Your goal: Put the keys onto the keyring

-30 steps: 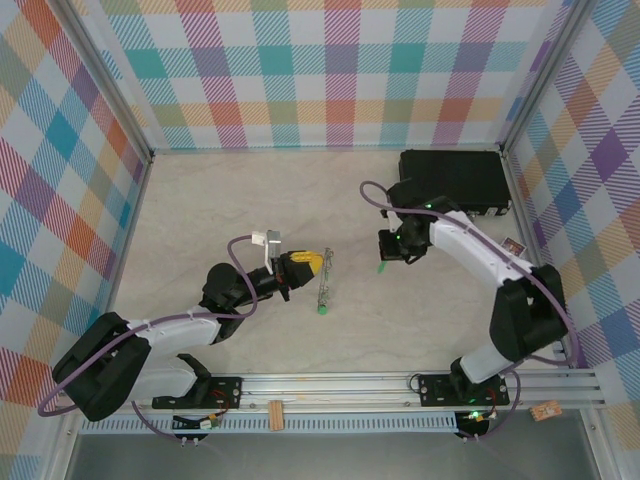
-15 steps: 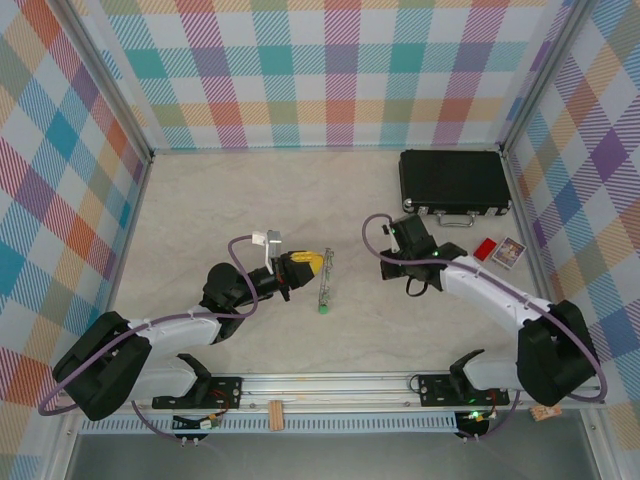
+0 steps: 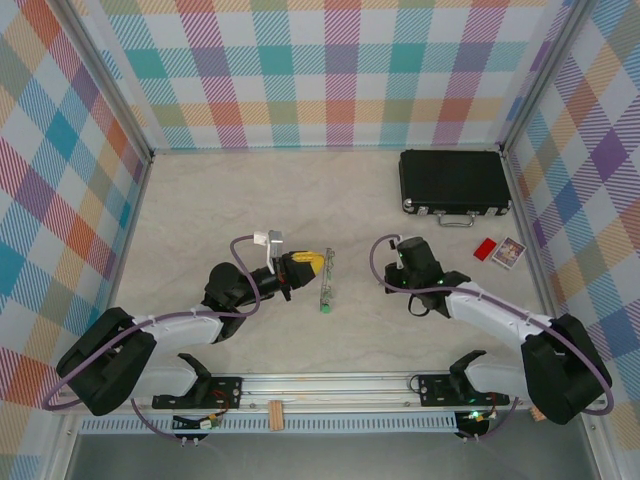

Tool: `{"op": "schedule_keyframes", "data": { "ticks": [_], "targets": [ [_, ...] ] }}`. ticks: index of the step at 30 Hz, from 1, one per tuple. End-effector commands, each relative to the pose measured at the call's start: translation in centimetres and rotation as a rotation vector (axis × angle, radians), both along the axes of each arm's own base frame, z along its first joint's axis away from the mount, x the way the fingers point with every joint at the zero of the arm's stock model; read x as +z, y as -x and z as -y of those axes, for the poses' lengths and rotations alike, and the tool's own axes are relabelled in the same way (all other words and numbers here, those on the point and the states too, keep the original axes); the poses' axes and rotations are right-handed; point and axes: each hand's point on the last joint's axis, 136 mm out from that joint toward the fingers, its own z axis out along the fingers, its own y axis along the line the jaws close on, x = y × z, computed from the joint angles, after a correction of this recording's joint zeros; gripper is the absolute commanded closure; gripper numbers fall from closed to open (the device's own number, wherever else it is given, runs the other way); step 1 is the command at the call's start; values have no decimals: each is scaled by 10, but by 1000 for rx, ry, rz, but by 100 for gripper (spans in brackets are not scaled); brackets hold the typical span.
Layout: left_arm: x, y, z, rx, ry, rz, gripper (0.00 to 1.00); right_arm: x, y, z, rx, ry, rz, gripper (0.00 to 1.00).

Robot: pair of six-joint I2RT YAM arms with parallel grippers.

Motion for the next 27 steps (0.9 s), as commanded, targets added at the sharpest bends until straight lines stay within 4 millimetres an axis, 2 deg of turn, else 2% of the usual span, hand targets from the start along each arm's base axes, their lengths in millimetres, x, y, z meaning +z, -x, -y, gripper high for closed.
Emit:
{"op": "schedule_keyframes", "data": {
  "ticks": [1,9,18,21,27],
  "targets": [
    [20,8,2,-30,50,61,100,9,-2,-3,-28,-63,48,100],
    [20,9,2,-34,50,59,100,-2,12,4,-42,-79,27,100],
    [20,9,2,-33,50,58,100,26,22,10,-55,-80,7,100],
    [20,9,2,-32,51,59,100,32,35,11,-47,-77,-68,100],
    [18,7,3,-35,49,51,100,29,69,16,-53,-29,-302,100]
  ]
}}
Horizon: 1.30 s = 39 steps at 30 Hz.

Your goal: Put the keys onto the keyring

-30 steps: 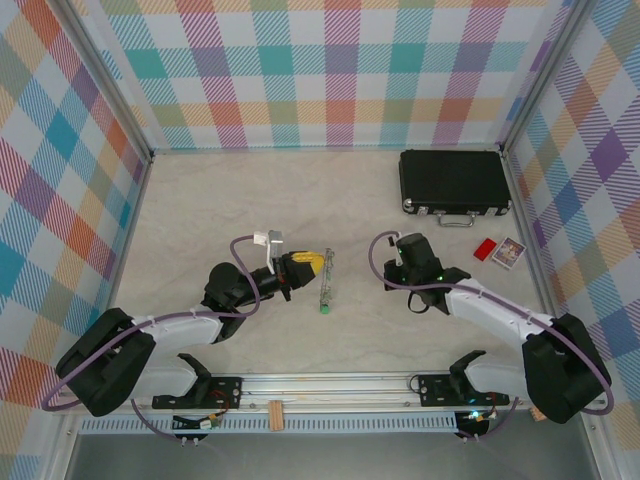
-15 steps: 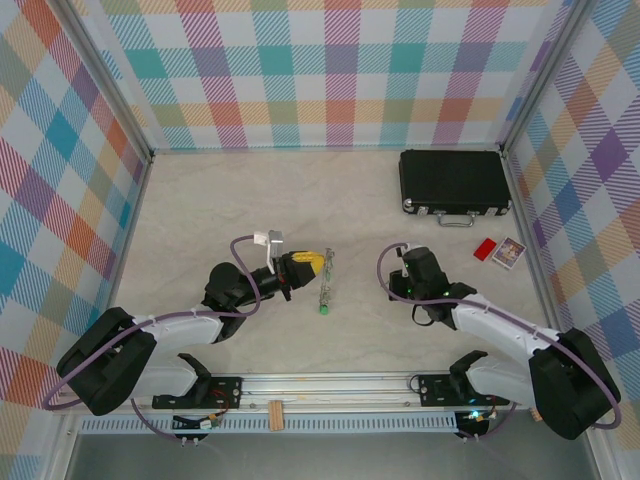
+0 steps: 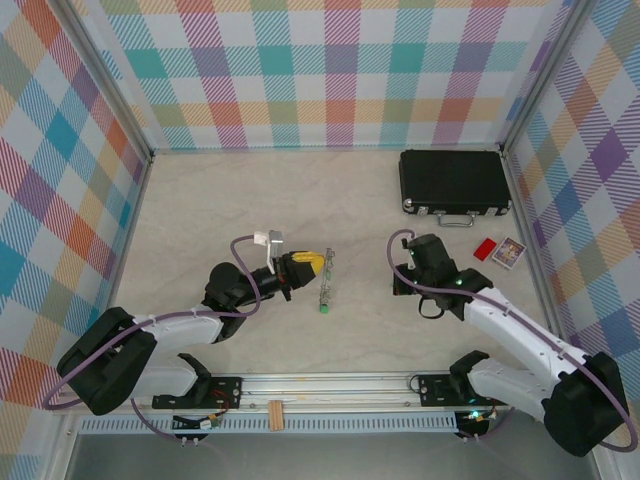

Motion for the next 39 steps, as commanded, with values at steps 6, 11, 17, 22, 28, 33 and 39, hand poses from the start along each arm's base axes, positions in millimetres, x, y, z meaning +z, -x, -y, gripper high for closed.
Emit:
{"op": "schedule_keyframes", "data": {
  "ticks": [6,11,17,22,28,33,39],
  "targets": [
    [20,8,3,-37,52,53,100,-20,51,5,34,90,-378,100],
    [20,9,3,-41,52,51,100,-42,43,-7,60,143,-506,100],
    [21,9,2,-32,53,61,100,-55,9,-21,88,179,-469,100],
    [20,9,2,-34,51,61,100,-74,-9,-37,119,189,-511,100],
    [18,7,3,-29,45,57,100,-85,-30,-43,120,210,-477,100],
    [15,7,4,-31,40,52,100,-96,-42,-45,89,209,-446,100],
    [14,6,4,-30,37,50,100,-109,-49,-44,39,165,-345,100]
  ]
}}
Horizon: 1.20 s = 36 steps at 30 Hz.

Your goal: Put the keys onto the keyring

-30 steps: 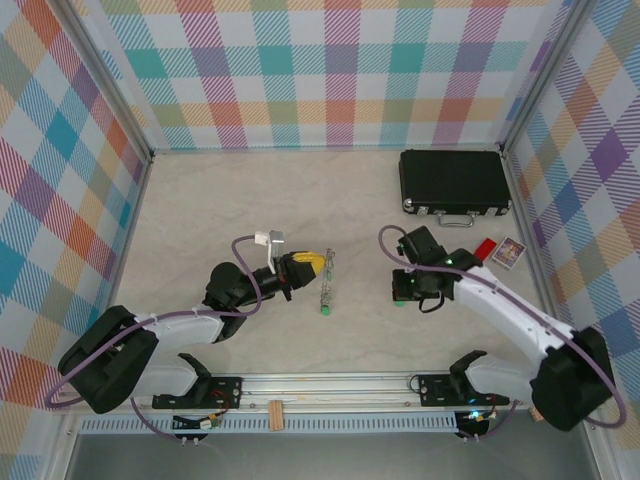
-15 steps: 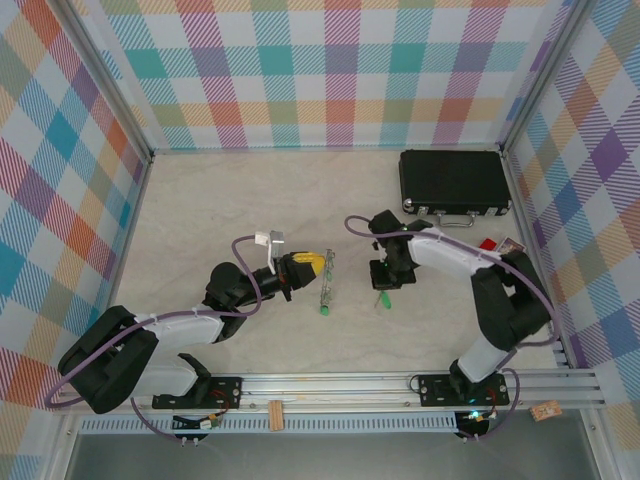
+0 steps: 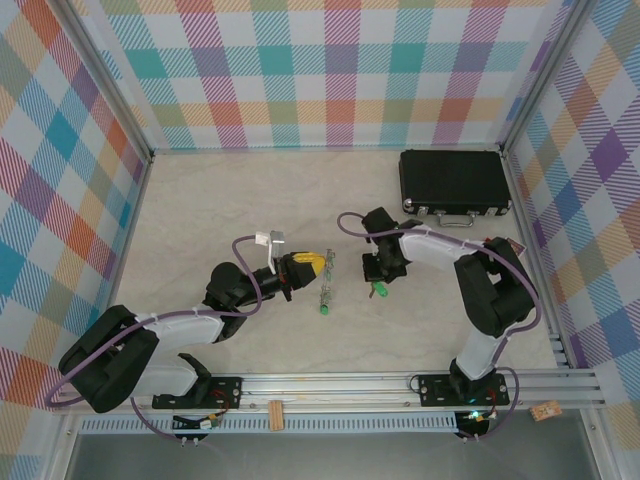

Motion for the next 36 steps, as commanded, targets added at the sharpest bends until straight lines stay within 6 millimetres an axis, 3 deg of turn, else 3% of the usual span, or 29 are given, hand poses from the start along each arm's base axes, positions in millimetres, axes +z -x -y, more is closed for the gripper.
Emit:
{"op": "schedule_keyframes", "data": {
  "ticks": [1,10,25,30,36],
  "targets": [
    [19,7,3,-24,46,61,100,-17,-3,5,-37,-4,78,100],
    [18,5,3,-24,46,55,100,-18,-3,13,-60,-56,294,100],
    [20,7,2,-25,50,60,100,-37,3,17,-65,-30,335,100],
    [20,7,2,-24,49,60,100,-32,5,18,-74,-35,329,84],
    [20,7,3,-26,49,61,100,-4,4,16,-71,-42,330,75]
  ]
}}
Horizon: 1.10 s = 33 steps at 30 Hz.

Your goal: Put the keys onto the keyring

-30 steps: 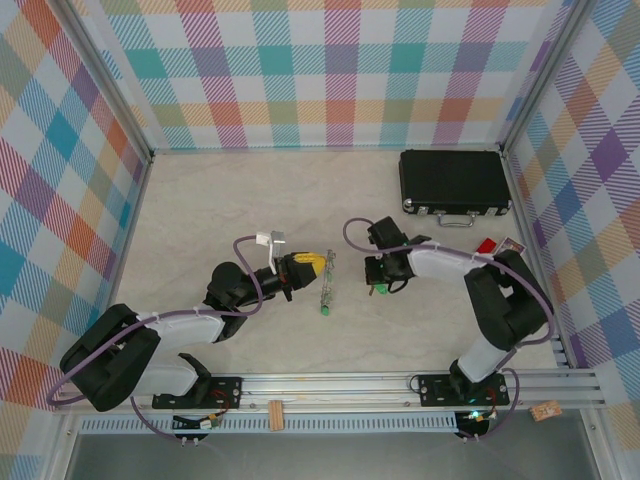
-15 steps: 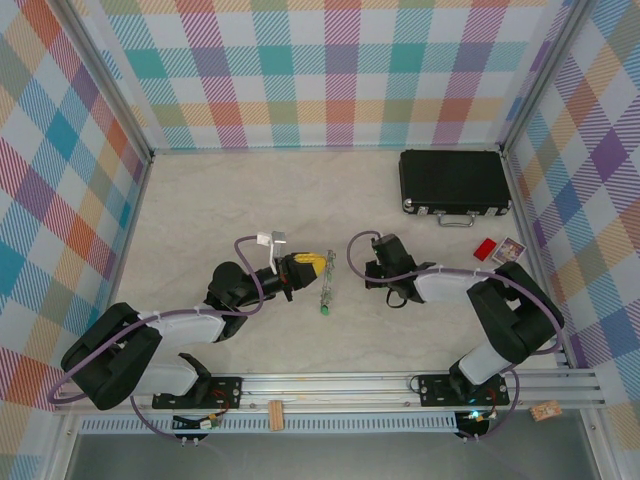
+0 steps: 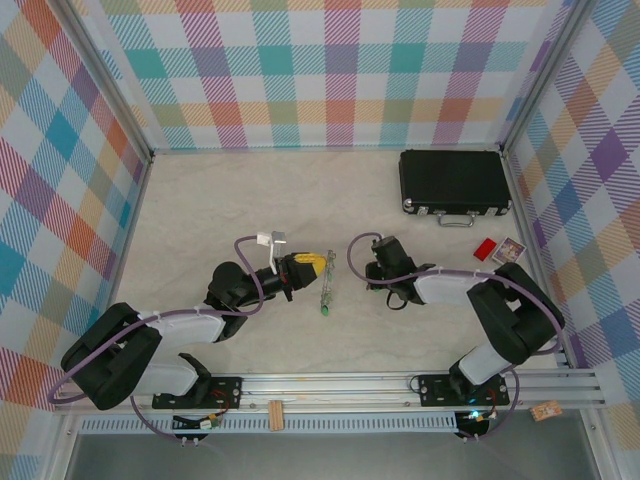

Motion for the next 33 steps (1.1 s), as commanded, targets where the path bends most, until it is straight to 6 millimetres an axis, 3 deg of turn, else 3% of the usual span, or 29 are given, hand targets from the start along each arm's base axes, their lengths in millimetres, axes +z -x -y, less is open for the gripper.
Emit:
{"op": "schedule_keyframes", "data": {
  "ticks": [1,4,11,17,25,33],
  "targets": [
    [25,9,1,-26,59,75,100,4,17,10,7,62,-88,72],
    [26,9,1,-27,60,75,100,18,16,12,15,98,-109,67],
    [28,10,0,-26,64,78,100,44,14,10,43,137,-201,67],
    [31,12,-1,-28,70,86,100,57,11,7,45,25,-381,67],
    [29,12,-1,-28,67,82,100,45,9,6,15,-187,-609,74],
    [28,11,0,-31,64,78,100,30,9,10,-11,-298,-694,74]
  ]
}}
